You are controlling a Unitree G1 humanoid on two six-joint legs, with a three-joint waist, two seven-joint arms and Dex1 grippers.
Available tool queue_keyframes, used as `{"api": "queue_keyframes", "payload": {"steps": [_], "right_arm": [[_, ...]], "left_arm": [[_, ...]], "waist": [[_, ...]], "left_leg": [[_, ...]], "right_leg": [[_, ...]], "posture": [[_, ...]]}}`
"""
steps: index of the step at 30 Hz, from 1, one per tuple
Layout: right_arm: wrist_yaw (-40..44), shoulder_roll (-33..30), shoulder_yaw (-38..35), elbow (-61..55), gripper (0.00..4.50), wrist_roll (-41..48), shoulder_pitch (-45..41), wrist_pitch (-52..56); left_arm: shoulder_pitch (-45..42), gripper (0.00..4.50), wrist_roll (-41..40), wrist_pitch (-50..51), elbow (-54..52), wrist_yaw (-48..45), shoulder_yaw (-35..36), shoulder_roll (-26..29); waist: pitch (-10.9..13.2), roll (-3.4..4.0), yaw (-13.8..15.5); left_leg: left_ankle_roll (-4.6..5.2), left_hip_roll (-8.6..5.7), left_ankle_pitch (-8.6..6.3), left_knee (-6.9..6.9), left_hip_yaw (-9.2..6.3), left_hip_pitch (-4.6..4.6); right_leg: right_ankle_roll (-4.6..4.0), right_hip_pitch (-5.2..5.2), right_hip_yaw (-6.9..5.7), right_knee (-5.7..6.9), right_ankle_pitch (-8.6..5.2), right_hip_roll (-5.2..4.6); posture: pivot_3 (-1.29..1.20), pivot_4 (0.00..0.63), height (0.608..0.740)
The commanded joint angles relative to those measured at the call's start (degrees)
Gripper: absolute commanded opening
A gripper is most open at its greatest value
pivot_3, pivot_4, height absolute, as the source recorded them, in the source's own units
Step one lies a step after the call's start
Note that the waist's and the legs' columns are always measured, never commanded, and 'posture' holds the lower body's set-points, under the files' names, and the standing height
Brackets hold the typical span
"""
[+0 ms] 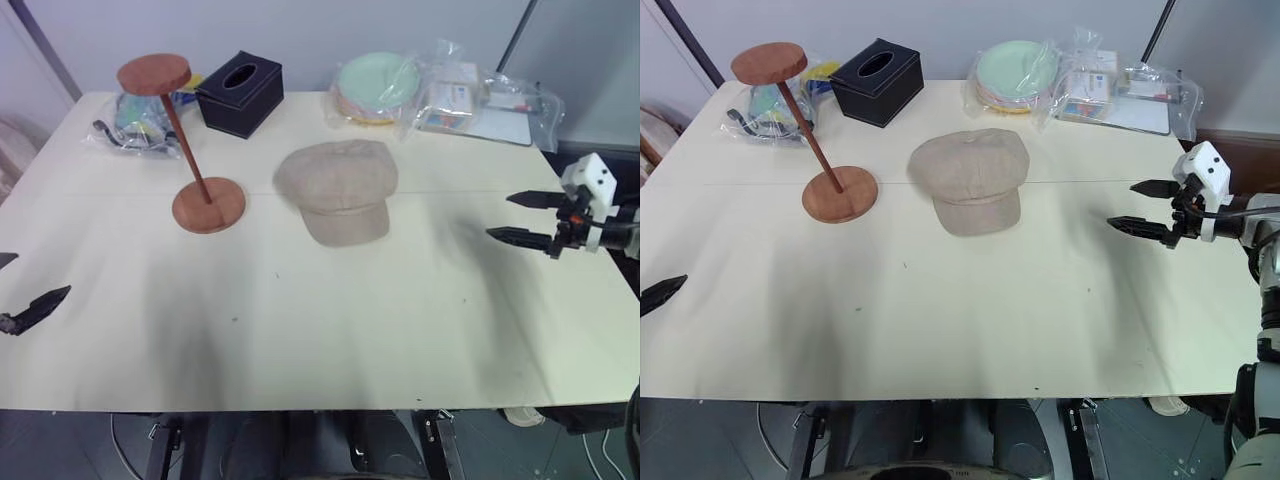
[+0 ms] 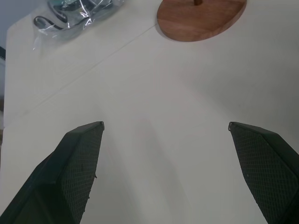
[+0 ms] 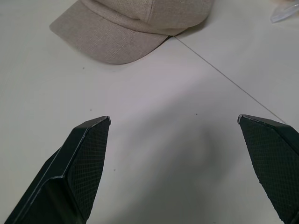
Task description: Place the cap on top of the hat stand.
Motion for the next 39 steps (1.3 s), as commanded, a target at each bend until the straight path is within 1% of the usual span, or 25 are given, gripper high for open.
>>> {"api": "queue_keyframes", "payload": {"steps": [1, 7, 14, 16, 18, 21, 22, 26, 30, 35, 37, 39], "right_arm": [[0.3, -0.1, -1.1, 1.1, 4.5, 0.1, -1.5, -1.7], [0.4, -0.5, -1.5, 3.2, 4.5, -0.1, -1.8, -3.3], [-2.2, -0.6, -2.2, 3.9, 4.5, -0.3, -1.9, -4.3], [-3.2, -0.6, -2.4, 1.9, 4.5, -0.2, -1.0, -5.1], [-5.1, -0.1, -2.6, -2.3, 4.5, -0.2, 0.7, -5.6], [-10.3, 1.9, -2.4, -11.8, 4.5, -0.8, 4.1, -5.1], [-12.6, 2.8, -1.8, -16.7, 4.5, -1.8, 6.2, -5.2], [-20.4, 5.3, 1.7, -33.0, 4.5, -8.8, 13.9, -6.6], [-28.3, 7.5, 7.4, -39.4, 4.5, -20.1, 17.5, -11.9], [-37.6, 12.6, 14.3, -39.5, 4.5, -31.6, 17.8, -15.9], [-40.7, 15.9, 19.2, -37.1, 4.5, -37.3, 16.2, -16.6], [-44.8, 19.8, 22.4, -33.6, 4.5, -41.9, 13.7, -16.3]], "left_arm": [[-0.3, 4.47, 0.2, 0.0, -1.3, 0.2, 2.6, 0.0], [-1.7, 4.47, -0.5, 1.0, -1.1, 0.8, 2.1, -0.1], [-4.1, 4.47, -3.0, 5.1, -2.9, 1.0, 1.8, -0.2], [-5.4, 4.47, -4.9, 7.5, -4.9, 1.1, 1.6, -0.3], [-7.3, 4.47, -8.1, 10.9, -8.5, 1.9, 0.9, -0.4], [-10.6, 4.47, -14.1, 16.5, -15.9, 3.9, -1.3, -0.3], [-11.9, 4.47, -17.3, 18.7, -18.9, 4.5, -2.0, -0.3], [-14.9, 4.47, -29.2, 25.5, -27.2, 4.9, -4.2, 0.7], [-16.2, 4.47, -33.9, 27.7, -29.9, 2.8, -7.9, 3.6], [-20.1, 4.47, -35.1, 27.6, -28.5, 2.7, -13.4, 5.0], [-22.4, 4.47, -34.1, 26.7, -27.6, 2.5, -16.7, 5.3], [-24.4, 4.47, -33.7, 26.2, -26.8, 2.6, -18.8, 5.2]], "waist": [[0.0, 0.0, 0.0], [0.0, 0.0, 0.0], [0.0, 0.0, 0.0], [0.0, 0.0, 0.0], [0.0, 0.0, 0.1], [0.0, -0.03, 0.1], [0.0, -0.03, 0.1], [0.0, -0.02, 0.2], [0.0, -0.02, 0.1], [0.0, -0.05, 0.1], [0.0, -0.08, 0.1], [-0.1, -0.12, -0.1]], "left_leg": [[0.0, 0.0, 0.0, 0.0, 0.0, 0.0], [0.0, -0.02, 0.0, 0.0, 0.01, 0.0], [0.0, -0.03, 0.0, 0.01, 0.01, 0.0], [0.0, -0.02, 0.0, 0.01, 0.0, 0.0], [0.0, -0.02, 0.0, 0.02, 0.0, 0.0], [0.0, 0.01, 0.0, 0.03, -0.04, -0.01], [0.0, 0.03, 0.0, 0.05, -0.06, -0.01], [0.0, 0.02, 0.0, 0.05, -0.1, -0.03], [-0.01, -0.07, 0.0, 0.06, -0.09, 0.0], [-0.03, -0.09, 0.02, 0.11, -0.12, 0.04], [-0.03, -0.1, 0.02, 0.11, -0.12, 0.03], [-0.04, -0.11, 0.02, 0.11, -0.14, 0.05]], "right_leg": [[0.0, 0.0, 0.0, 0.0, 0.0, 0.0], [0.01, 0.0, 0.0, 0.0, 0.01, 0.01], [0.15, 0.01, 0.0, 0.0, 0.08, 0.01], [0.16, 0.01, 0.0, 0.0, 0.09, 0.02], [0.16, 0.01, 0.0, 0.01, 0.09, 0.02], [0.21, 0.03, 0.0, 0.01, 0.11, -0.01], [0.22, 0.05, 0.0, 0.01, 0.12, 0.01], [0.25, 0.01, 0.0, 0.08, 0.14, 0.0], [0.24, -0.01, 0.0, 0.17, 0.13, 0.03], [0.2, 0.04, 0.0, 0.21, 0.11, 0.11], [0.2, 0.04, 0.02, 0.21, 0.11, 0.1], [0.2, 0.05, 0.01, 0.22, 0.12, 0.14]], "posture": [[0.0, 0.15, 0.74], [0.0, 0.15, 0.74], [0.0, 0.15, 0.74], [0.0, 0.15, 0.74], [0.0, 0.15, 0.74], [0.0, 0.15, 0.74], [0.0, 0.15, 0.74], [0.0, 0.15, 0.74], [0.0, 0.15, 0.74], [0.0, 0.15, 0.74], [0.0, 0.15, 0.74], [0.0, 0.15, 0.74]]}}
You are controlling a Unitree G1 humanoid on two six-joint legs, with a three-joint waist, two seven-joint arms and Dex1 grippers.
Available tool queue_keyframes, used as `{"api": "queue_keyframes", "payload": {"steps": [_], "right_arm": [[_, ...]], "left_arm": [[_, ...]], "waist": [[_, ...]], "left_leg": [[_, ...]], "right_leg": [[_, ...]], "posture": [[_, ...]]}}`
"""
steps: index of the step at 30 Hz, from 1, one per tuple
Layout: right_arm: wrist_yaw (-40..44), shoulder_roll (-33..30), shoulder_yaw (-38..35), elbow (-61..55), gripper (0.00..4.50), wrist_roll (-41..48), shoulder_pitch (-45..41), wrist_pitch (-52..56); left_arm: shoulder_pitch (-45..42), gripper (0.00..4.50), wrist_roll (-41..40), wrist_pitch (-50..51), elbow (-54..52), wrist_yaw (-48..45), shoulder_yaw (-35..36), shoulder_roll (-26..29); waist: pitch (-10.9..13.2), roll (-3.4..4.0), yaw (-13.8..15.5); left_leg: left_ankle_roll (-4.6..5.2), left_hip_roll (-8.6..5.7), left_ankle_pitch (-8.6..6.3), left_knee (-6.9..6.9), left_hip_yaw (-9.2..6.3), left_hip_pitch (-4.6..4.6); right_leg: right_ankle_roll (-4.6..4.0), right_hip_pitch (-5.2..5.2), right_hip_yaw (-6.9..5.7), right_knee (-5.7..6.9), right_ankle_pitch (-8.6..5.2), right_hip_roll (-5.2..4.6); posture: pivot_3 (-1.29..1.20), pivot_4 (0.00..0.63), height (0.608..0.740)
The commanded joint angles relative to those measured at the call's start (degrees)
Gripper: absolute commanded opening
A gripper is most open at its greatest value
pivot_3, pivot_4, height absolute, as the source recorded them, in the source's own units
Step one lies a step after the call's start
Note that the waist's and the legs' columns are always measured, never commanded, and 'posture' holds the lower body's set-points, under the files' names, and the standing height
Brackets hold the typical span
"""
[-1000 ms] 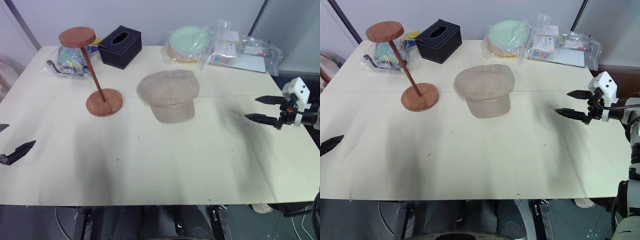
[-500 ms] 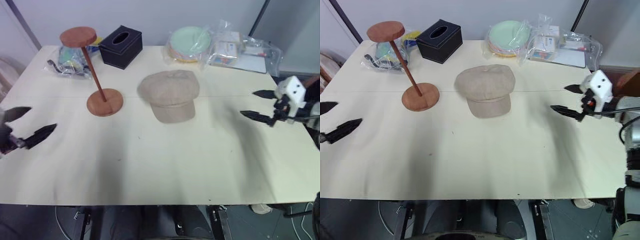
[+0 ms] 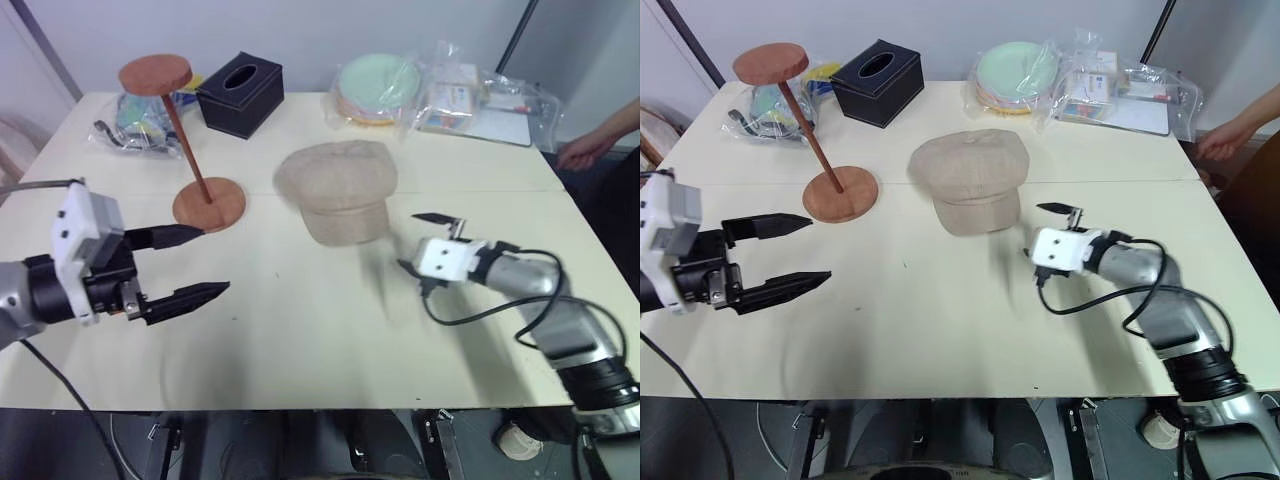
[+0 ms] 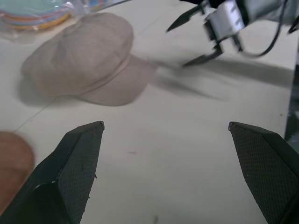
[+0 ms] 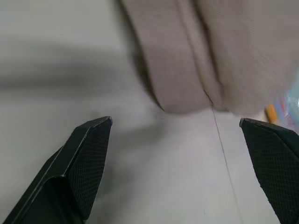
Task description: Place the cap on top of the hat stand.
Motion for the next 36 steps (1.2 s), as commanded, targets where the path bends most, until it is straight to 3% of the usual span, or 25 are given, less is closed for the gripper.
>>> {"api": "queue_keyframes", "payload": {"steps": [1, 7, 15, 18, 25, 31, 36], "right_arm": [[-6.2, 4.7, 4.7, 3.9, 4.5, -7.3, -3.8, -0.9], [-14.8, 11.2, 8.9, 15.3, 4.5, -14.0, -10.8, -2.4], [-19.3, 15.2, 11.8, 24.0, 4.5, -16.5, -14.4, -5.2], [-19.1, 15.7, 11.5, 25.1, 3.69, -15.6, -14.4, -5.9], [-18.8, 14.5, 10.7, 24.6, 0.03, -14.8, -13.4, -6.7], [-18.8, 14.9, 6.7, 21.1, 0.03, -12.0, -13.6, -3.8], [-18.1, 12.8, 0.4, 13.8, 0.03, -7.4, -18.6, -4.1]], "left_arm": [[-2.9, 4.47, 0.7, -1.3, 0.8, 0.0, -2.6, 0.7], [-5.4, 4.47, 1.4, -1.7, 1.5, 1.1, -4.9, -0.1], [-5.7, 4.47, 1.7, -1.7, 1.0, 2.1, -5.2, -1.0], [-5.8, 4.5, 1.6, -1.7, 1.0, 2.2, -5.2, -1.1], [-5.7, 4.5, 1.6, -1.7, 0.9, 2.7, -5.2, -1.3], [-5.6, 4.5, 1.8, -1.8, 1.7, 3.8, -4.3, -2.0], [-4.1, 4.5, -0.3, -0.8, 3.0, 7.5, 2.7, -4.2]], "waist": [[0.0, 0.01, -0.1], [0.0, -0.02, -0.9], [-0.1, -0.1, -1.6], [-0.1, -0.1, -1.5], [-0.1, -0.11, -1.3], [-0.1, -0.14, -1.3], [0.0, -0.11, -1.3]], "left_leg": [[-0.02, 0.01, 0.01, 0.01, 0.0, -0.01], [-0.05, 0.0, 0.03, 0.0, -0.03, 0.04], [-0.05, 0.0, 0.03, -0.02, -0.07, 0.2], [-0.04, 0.02, 0.03, -0.09, -0.08, 0.63], [-0.04, 0.01, 0.02, -0.08, -0.1, 0.79], [-0.04, 0.0, 0.02, -0.09, -0.12, 0.8], [-0.04, 0.01, 0.02, -0.09, -0.11, 0.76]], "right_leg": [[0.0, -0.03, 0.0, 0.03, 0.0, 0.02], [-0.01, -0.03, 0.03, 0.15, 0.0, 0.02], [0.0, 0.08, 0.04, 0.25, 0.0, 0.04], [-0.02, 0.48, 0.04, 0.23, -0.01, 0.07], [-0.04, 0.67, 0.04, 0.2, -0.03, 0.04], [-0.04, 0.68, 0.03, 0.2, -0.03, 0.04], [-0.03, 0.63, 0.04, 0.2, -0.03, 0.01]], "posture": [[0.0, 0.15, 0.74], [0.0, 0.15, 0.74], [0.0, 0.15, 0.74], [0.0, 0.15, 0.74], [0.0, 0.15, 0.74], [0.0, 0.15, 0.74], [0.0, 0.15, 0.74]]}}
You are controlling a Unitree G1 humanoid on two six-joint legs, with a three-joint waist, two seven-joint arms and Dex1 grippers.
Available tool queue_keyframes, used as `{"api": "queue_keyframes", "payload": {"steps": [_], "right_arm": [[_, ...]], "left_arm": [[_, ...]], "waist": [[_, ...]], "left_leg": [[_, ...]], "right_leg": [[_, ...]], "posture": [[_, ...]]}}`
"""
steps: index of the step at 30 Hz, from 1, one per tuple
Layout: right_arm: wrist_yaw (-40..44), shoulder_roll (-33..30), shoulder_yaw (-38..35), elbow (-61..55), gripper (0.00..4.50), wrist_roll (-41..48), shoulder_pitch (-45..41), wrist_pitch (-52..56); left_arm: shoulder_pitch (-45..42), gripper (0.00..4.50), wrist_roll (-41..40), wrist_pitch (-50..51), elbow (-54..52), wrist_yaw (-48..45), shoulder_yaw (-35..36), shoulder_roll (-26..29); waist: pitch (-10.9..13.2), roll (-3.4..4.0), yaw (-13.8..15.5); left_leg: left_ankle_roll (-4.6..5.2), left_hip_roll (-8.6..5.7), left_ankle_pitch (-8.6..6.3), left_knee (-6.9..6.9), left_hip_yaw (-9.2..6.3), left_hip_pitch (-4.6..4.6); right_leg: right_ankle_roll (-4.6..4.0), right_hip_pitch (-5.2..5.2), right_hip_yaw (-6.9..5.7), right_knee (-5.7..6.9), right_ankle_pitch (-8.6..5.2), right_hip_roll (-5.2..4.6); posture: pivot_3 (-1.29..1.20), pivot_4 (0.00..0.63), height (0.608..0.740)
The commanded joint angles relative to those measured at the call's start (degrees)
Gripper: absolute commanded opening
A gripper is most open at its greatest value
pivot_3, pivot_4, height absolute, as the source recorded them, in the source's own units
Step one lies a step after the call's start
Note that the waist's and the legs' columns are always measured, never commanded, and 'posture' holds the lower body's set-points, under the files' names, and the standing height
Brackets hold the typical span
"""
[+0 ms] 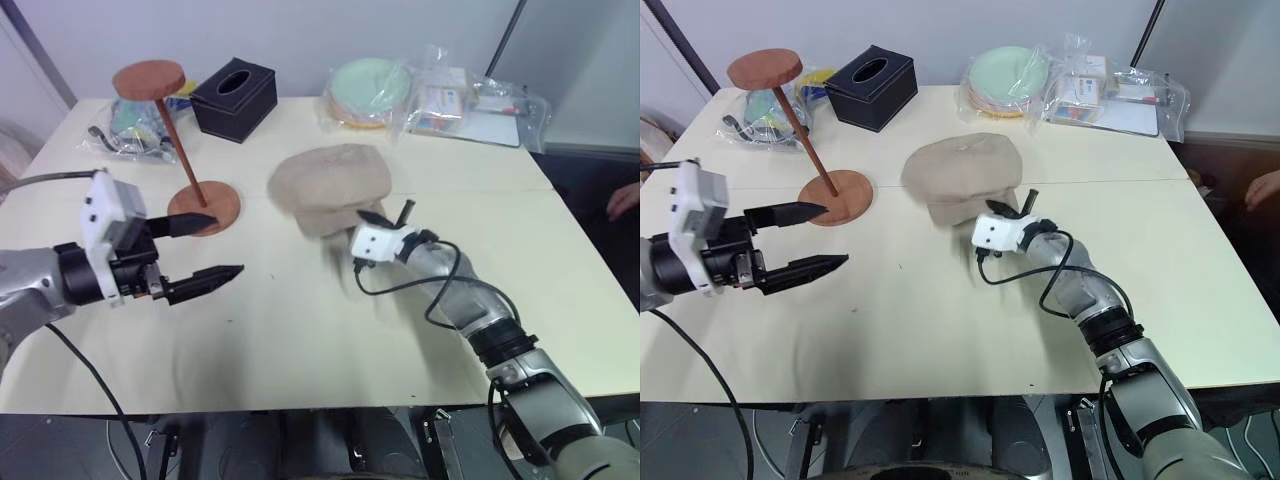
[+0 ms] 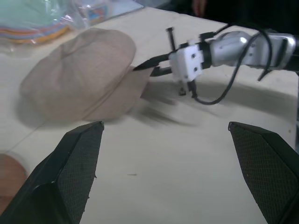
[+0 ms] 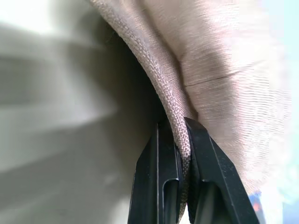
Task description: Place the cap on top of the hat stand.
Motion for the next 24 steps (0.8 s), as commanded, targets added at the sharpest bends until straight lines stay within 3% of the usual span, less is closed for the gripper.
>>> {"api": "queue_keyframes", "payload": {"steps": [1, 5, 12, 19, 24], "right_arm": [[0.4, -1.7, -5.5, -5.6, 0.03, 3.8, -6.3, -0.6], [0.9, -0.3, -8.1, -3.0, 0.03, 8.6, -20.6, -3.4], [2.6, 9.9, -7.2, 7.1, 0.03, 16.6, -40.6, -11.0], [7.4, 19.0, -2.3, 15.2, 0.03, 18.5, -44.3, -16.8], [10.9, 25.3, 3.8, 22.8, 0.03, 15.6, -42.9, -14.6]], "left_arm": [[0.5, 4.5, -2.8, 0.2, 0.6, 2.9, 7.6, -1.0], [3.7, 4.5, -6.2, 2.6, 1.8, 6.2, 20.0, -1.5], [8.6, 4.5, -8.1, 4.8, 7.3, 9.7, 39.3, -1.1], [12.8, 4.5, -8.1, 4.5, 8.7, 10.6, 45.6, -1.8], [14.5, 4.5, -10.4, 4.6, 6.9, 12.0, 47.0, -2.2]], "waist": [[0.0, 0.03, -0.1], [0.1, 0.08, -0.9], [0.1, 0.0, -1.5], [0.1, -0.05, -1.1], [0.1, -0.09, -1.5]], "left_leg": [[0.0, 0.0, 0.0, -0.01, 0.01, -0.01], [0.0, 0.05, 0.0, -0.09, 0.02, -0.02], [0.0, 0.19, 0.0, -0.46, 0.01, -0.05], [-0.03, 0.2, 0.0, -0.47, -0.05, -0.04], [-0.04, 0.17, 0.0, -0.51, -0.09, -0.04]], "right_leg": [[0.0, -0.02, 0.0, 0.0, 0.0, 0.0], [0.0, -0.16, 0.05, 0.02, 0.0, 0.02], [-0.19, -0.38, 0.12, 0.0, -0.12, 0.18], [-0.22, -0.29, -0.03, -0.01, -0.13, -0.06], [-0.22, -0.33, -0.02, -0.03, -0.13, -0.18]], "posture": [[0.0, 0.15, 0.74], [0.0, 0.15, 0.74], [0.0, 0.15, 0.74], [0.0, 0.15, 0.74], [0.0, 0.15, 0.74]]}}
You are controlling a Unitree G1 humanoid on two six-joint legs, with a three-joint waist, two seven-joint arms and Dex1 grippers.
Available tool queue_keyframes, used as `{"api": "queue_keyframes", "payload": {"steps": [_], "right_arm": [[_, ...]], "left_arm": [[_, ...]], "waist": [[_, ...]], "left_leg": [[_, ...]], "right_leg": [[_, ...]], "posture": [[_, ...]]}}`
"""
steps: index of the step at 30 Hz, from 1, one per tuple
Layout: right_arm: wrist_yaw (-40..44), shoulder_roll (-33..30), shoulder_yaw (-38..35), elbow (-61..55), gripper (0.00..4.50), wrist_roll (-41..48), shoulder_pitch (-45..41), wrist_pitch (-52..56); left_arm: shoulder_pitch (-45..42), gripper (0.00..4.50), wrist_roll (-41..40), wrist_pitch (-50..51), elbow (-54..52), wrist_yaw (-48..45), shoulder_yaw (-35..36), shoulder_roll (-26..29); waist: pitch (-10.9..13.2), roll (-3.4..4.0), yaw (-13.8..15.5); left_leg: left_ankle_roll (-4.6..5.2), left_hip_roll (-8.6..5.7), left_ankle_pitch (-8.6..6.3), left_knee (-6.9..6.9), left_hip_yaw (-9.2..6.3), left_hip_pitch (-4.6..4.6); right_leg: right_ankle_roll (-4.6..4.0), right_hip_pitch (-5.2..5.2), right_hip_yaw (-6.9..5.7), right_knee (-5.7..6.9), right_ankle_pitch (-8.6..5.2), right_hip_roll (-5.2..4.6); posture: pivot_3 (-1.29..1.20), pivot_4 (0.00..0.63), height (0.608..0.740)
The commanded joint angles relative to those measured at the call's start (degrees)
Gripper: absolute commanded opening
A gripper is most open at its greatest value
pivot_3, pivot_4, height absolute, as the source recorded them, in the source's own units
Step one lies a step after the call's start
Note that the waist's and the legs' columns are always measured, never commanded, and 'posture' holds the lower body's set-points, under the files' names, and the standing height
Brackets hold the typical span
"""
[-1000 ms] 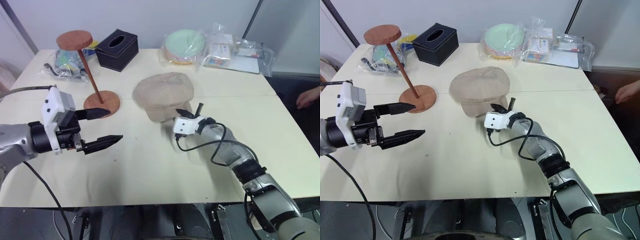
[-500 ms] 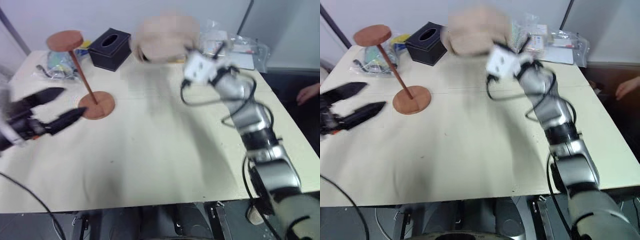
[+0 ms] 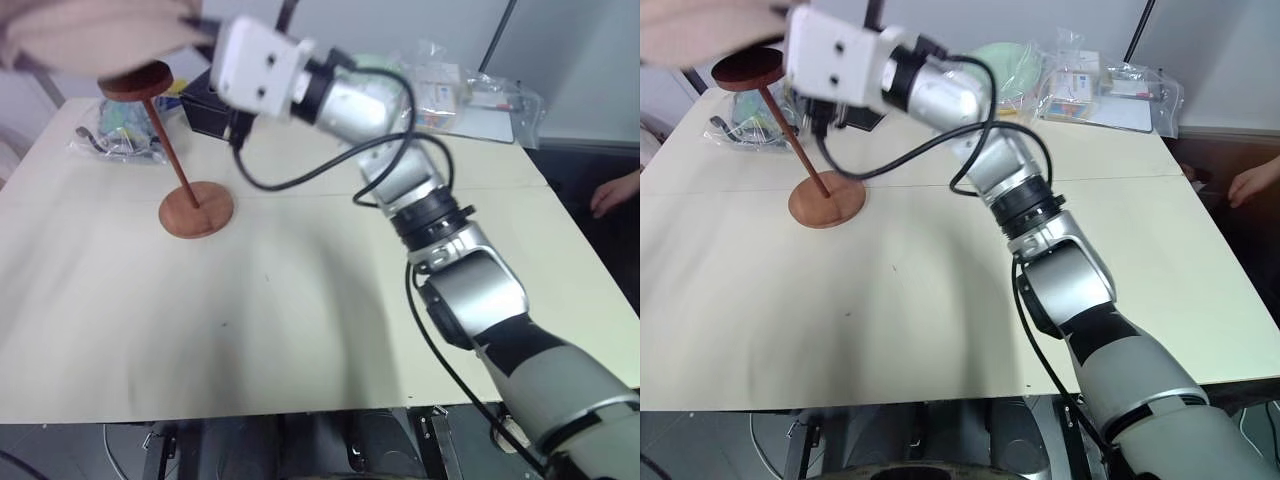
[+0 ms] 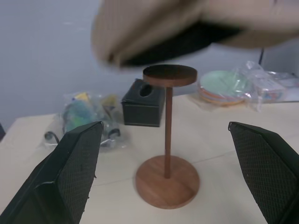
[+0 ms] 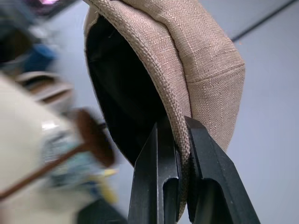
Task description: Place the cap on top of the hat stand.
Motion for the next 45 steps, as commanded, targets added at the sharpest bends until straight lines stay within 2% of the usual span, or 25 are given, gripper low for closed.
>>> {"api": "queue_keyframes", "payload": {"steps": [1, 7, 14, 18, 23, 24, 29, 31, 34, 36, 38, 40, 45], "right_arm": [[-0.6, 3.4, 2.1, 4.6, 0.03, -1.9, -1.0, -0.1], [-5.5, 5.9, 4.5, 13.5, 0.03, -6.5, -2.7, -3.9], [-13.0, 4.6, 7.6, 15.7, 0.03, -13.5, -0.5, -7.3], [-11.8, 4.9, 7.4, 13.1, 1.48, -12.9, 2.1, -7.6], [-7.8, 3.5, 6.6, 7.0, 4.14, -11.2, 6.5, -6.1], [-6.4, 3.0, 6.3, 5.2, 4.47, -10.4, 7.7, -5.5], [4.0, -3.0, 3.8, -9.8, 4.47, -4.1, 15.7, 1.6], [11.8, -8.0, 1.6, -19.5, 4.47, 2.1, 20.6, 7.4], [22.5, -16.3, -5.6, -34.0, 4.47, 16.5, 26.1, 27.3], [26.5, -21.7, -10.3, -40.0, 4.47, 24.5, 27.1, 40.8], [32.1, -30.0, -16.8, -42.8, 4.47, 34.3, 26.2, 55.1], [33.6, -34.2, -19.7, -44.4, 4.47, 39.6, 25.4, 62.6], [34.9, -41.1, -26.6, -42.4, 4.47, 49.8, 20.7, 77.1]], "left_arm": [[0.2, 4.5, -2.0, -0.8, -2.0, 1.3, 2.5, 0.0], [-1.0, 4.5, -3.6, -0.9, -1.4, 3.1, 0.7, 2.1], [-1.9, 4.5, -2.3, -1.6, -0.4, 2.3, -2.8, 2.9], [-4.2, 4.5, -2.2, -2.2, -0.8, 3.3, -7.0, 3.6], [-7.4, 4.5, -2.2, -2.8, -1.7, 4.6, -12.2, 4.1], [-7.9, 4.5, -2.3, -2.9, -2.4, 5.0, -13.4, 3.9], [-9.0, 4.5, 0.8, -4.5, -9.1, 8.4, -21.4, 3.0], [-8.9, 4.5, 7.0, -6.3, -12.6, 10.6, -26.6, 3.6], [-8.5, 4.5, 19.9, -10.2, -17.8, 14.0, -36.9, 5.9], [-10.3, 4.5, 26.0, -11.0, -19.7, 17.6, -43.5, 6.2], [-12.6, 4.5, 40.8, -12.2, -21.2, 24.4, -56.4, 10.0], [-13.8, 4.5, 50.7, -12.9, -21.4, 27.8, -63.6, 11.9], [-22.8, 4.5, 71.4, -13.6, -16.1, 33.5, -82.8, 7.3]], "waist": [[0.0, 0.0, -0.1], [0.0, 0.01, 0.0], [0.0, 0.0, -0.1], [0.0, -0.06, -0.1], [0.0, -0.07, -0.1], [0.0, -0.08, -0.1], [0.0, -0.09, 0.3], [0.0, -0.08, 1.0], [0.0, -0.08, 1.8], [0.1, 0.03, 1.9], [0.1, 0.04, 2.0], [0.1, 0.08, 1.9], [0.2, 0.21, 1.4]], "left_leg": [[0.0, 0.0, 0.0, -0.02, 0.0, 0.0], [-0.05, -0.02, 0.02, -0.08, -0.01, -0.02], [-0.11, -0.12, 0.05, -0.21, 0.02, -0.02], [-0.17, -0.11, 0.09, -0.31, 0.0, -0.02], [-0.18, -0.12, 0.09, -0.33, 0.01, -0.02], [-0.18, -0.11, 0.09, -0.34, 0.01, -0.02], [-0.17, -0.1, 0.1, -0.36, 0.0, -0.03], [-0.17, -0.09, 0.1, -0.35, -0.02, -0.03], [-0.17, -0.17, 0.09, -0.33, 0.0, -0.02], [-0.17, -0.21, 0.1, -0.32, 0.03, -0.02], [-0.16, -0.2, 0.1, -0.32, 0.04, 0.0], [-0.16, -0.21, 0.09, -0.33, 0.07, -0.02], [-0.08, -0.11, 0.05, -0.47, 0.18, 0.01]], "right_leg": [[0.0, -0.03, 0.0, 0.0, 0.0, 0.0], [-0.04, -0.09, 0.0, 0.0, -0.02, 0.0], [-0.04, -0.18, 0.03, 0.0, -0.02, 0.02], [-0.04, -0.19, 0.03, 0.0, -0.02, 0.04], [-0.02, -0.21, 0.03, 0.01, -0.01, 0.05], [-0.02, -0.22, 0.03, 0.01, -0.01, 0.07], [-0.01, -0.21, 0.03, 0.0, -0.01, 0.05], [0.0, -0.17, 0.03, -0.02, -0.01, 0.02], [0.01, -0.03, 0.01, -0.12, 0.0, -0.01], [0.01, -0.03, 0.01, -0.15, -0.01, 0.0], [0.0, -0.02, 0.01, -0.15, -0.01, 0.01], [-0.01, 0.0, -0.02, -0.2, -0.01, 0.08], [-0.02, -0.1, 0.04, -0.26, -0.02, 0.24]], "posture": [[0.0, 0.15, 0.74], [0.0, 0.15, 0.74], [0.0, 0.15, 0.74], [0.0, 0.15, 0.74], [0.0, 0.15, 0.74], [0.0, 0.15, 0.74], [0.0, 0.15, 0.74], [0.0, 0.15, 0.74], [0.0, 0.15, 0.74], [0.0, 0.15, 0.74], [0.0, 0.15, 0.74], [0.0, 0.15, 0.74], [0.0, 0.15, 0.74]]}}
